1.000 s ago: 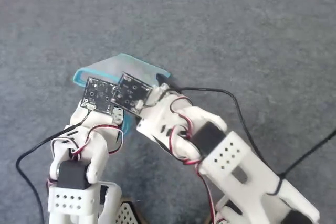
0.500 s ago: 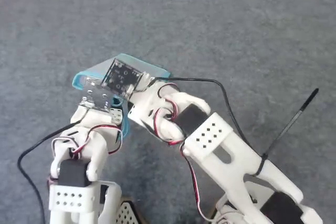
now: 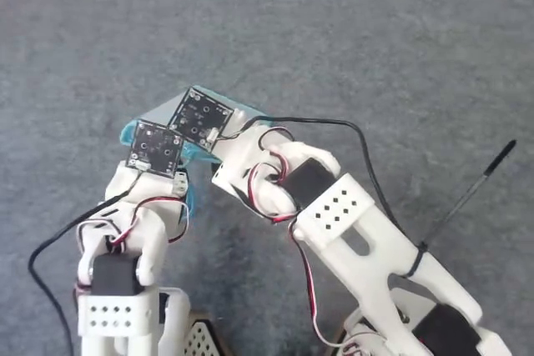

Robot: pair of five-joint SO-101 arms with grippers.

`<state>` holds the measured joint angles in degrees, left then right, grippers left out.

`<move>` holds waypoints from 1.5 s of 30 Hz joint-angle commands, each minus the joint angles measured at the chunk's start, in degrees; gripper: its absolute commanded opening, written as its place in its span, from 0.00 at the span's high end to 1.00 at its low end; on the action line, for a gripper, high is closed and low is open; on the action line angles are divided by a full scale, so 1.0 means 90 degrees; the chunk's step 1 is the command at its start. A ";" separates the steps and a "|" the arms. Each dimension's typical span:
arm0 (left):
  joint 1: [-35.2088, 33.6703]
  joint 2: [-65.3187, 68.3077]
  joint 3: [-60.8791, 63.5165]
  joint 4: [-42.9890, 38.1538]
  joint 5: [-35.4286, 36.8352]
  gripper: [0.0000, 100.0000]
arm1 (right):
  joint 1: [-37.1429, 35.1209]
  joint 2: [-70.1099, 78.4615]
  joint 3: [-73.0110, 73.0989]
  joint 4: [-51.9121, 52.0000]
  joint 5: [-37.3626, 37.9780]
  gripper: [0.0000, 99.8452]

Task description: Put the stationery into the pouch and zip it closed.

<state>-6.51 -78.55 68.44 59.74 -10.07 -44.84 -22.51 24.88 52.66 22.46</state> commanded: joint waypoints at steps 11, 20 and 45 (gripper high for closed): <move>-0.0547 0.0049 -0.0288 -0.0342 -0.0078 0.99 | 0.0825 -0.1402 0.1368 0.0220 0.0391 0.99; -0.0703 0.0049 -0.0278 -0.0400 -0.0068 0.99 | 0.1792 -0.1675 0.1700 0.0650 0.0908 0.99; -0.0342 0.0000 0.0142 -0.0635 -0.0107 0.77 | 0.2505 -0.1675 0.1348 0.1763 0.0703 0.79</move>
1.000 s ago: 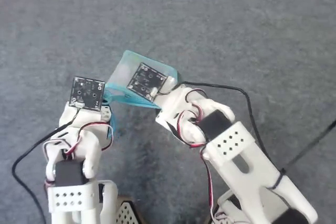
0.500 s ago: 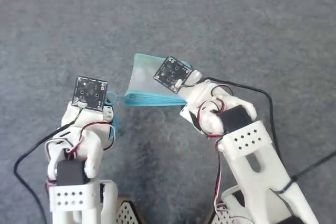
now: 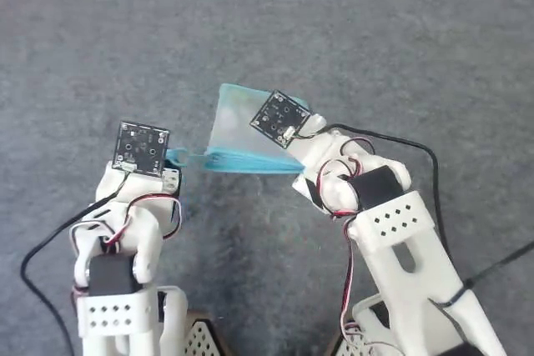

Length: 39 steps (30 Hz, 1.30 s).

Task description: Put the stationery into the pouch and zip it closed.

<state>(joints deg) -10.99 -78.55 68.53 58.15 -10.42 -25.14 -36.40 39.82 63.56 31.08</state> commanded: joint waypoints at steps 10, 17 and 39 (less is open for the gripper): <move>0.0361 -0.0010 0.0317 -0.0684 -0.0068 0.69 | 0.0278 -0.0142 -0.1172 0.1294 -0.0811 0.58; 0.0430 0.0186 0.0278 -0.0615 -0.0137 0.68 | 0.0278 -0.0132 -0.1475 0.1871 -0.1074 0.58; -0.0088 -0.0821 0.0034 0.0996 -0.0606 0.61 | 0.0337 -0.2359 -0.0264 0.1773 -0.1221 0.58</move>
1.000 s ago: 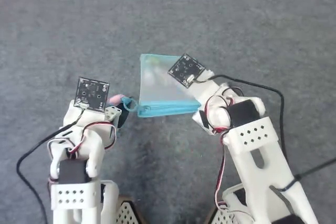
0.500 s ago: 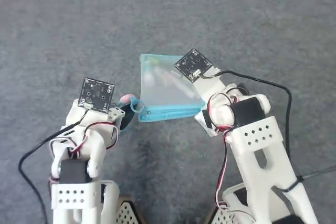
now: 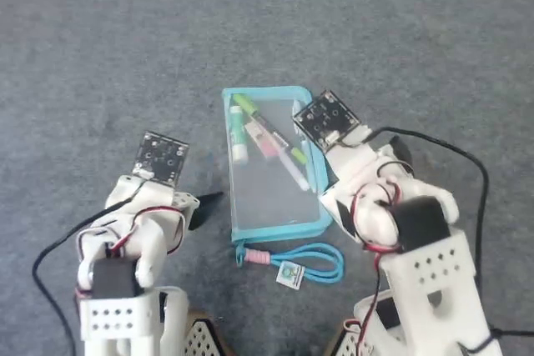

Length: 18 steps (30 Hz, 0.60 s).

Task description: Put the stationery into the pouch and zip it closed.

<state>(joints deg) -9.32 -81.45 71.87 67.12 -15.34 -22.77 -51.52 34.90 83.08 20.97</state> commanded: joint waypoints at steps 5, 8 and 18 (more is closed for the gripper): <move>-0.0283 -0.1241 -0.0151 0.0000 -0.0059 0.61 | 0.0415 -0.1832 0.1319 -0.0825 -0.0078 0.58; -0.0283 -0.1748 0.0151 -0.0068 -0.0059 0.61 | 0.1109 -0.2574 0.2081 -0.1099 -0.0127 0.65; -0.0274 -0.2540 0.1480 -0.0361 -0.0049 0.61 | 0.2281 -0.4733 0.3937 -0.1226 -0.0068 0.93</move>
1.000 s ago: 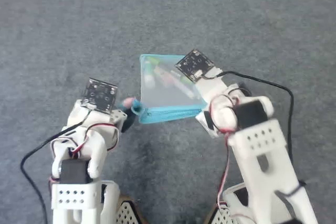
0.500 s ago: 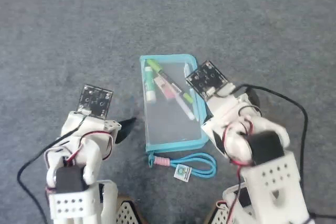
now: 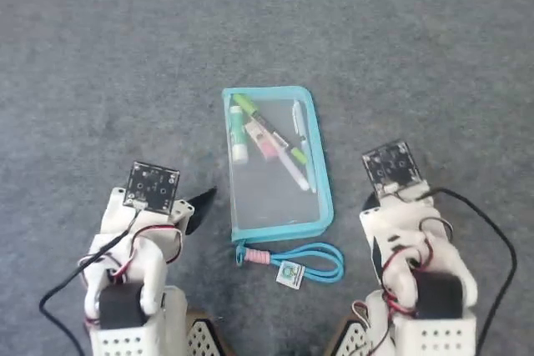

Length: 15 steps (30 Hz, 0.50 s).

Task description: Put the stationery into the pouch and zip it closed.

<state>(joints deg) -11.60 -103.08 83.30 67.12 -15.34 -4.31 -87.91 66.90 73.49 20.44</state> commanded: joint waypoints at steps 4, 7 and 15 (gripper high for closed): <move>-0.0020 -0.0137 0.0972 -0.0977 -0.0049 0.61 | 0.0230 -0.1314 0.1094 -0.0171 0.0000 0.93; -0.0020 -0.0088 0.1499 -0.1534 -0.0049 0.61 | 0.0230 -0.1744 0.1651 -0.0200 0.0000 0.93; -0.0068 -0.0088 0.1480 -0.1495 -0.0098 0.61 | 0.0230 -0.1783 0.2364 -0.0210 0.0000 0.93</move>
<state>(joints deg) -11.69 -103.08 96.92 55.43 -15.60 -2.64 -103.03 87.12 73.05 20.44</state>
